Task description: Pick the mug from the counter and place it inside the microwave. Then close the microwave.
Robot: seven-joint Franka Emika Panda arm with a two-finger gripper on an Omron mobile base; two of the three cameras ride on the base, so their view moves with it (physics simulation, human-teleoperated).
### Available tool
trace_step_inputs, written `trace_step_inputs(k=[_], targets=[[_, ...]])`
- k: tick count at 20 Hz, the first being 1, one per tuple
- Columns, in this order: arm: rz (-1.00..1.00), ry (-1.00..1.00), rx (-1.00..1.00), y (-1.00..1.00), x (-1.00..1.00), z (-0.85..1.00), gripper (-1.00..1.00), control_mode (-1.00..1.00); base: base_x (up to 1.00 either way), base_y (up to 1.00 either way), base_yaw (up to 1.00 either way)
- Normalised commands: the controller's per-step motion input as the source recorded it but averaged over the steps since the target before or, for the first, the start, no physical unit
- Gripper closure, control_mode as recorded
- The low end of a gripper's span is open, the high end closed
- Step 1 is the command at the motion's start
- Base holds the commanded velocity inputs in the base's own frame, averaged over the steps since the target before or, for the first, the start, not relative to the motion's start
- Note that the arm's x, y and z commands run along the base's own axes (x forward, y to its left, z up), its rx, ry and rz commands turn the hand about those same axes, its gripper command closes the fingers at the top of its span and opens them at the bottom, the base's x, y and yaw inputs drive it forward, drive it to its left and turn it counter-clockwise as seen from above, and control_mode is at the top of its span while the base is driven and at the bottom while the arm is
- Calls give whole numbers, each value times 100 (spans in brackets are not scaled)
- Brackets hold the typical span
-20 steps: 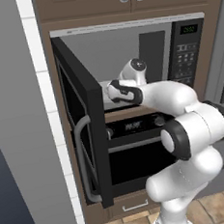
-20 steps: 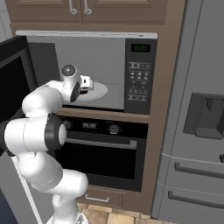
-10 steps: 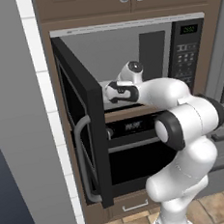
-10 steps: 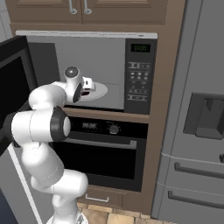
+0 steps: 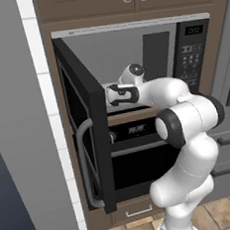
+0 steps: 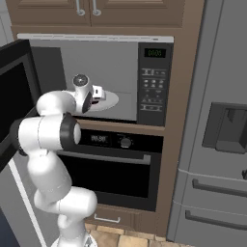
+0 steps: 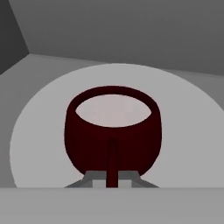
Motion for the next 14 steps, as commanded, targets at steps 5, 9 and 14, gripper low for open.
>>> trace_step_inputs(k=[5,9,14], targets=[[0,0,0,5,23,-19,100,-100,0,0,0],[0,0,0,4,14,-25,100,-100,0,0,0],[0,0,0,1,3,-34,100,-100,0,0,0]])
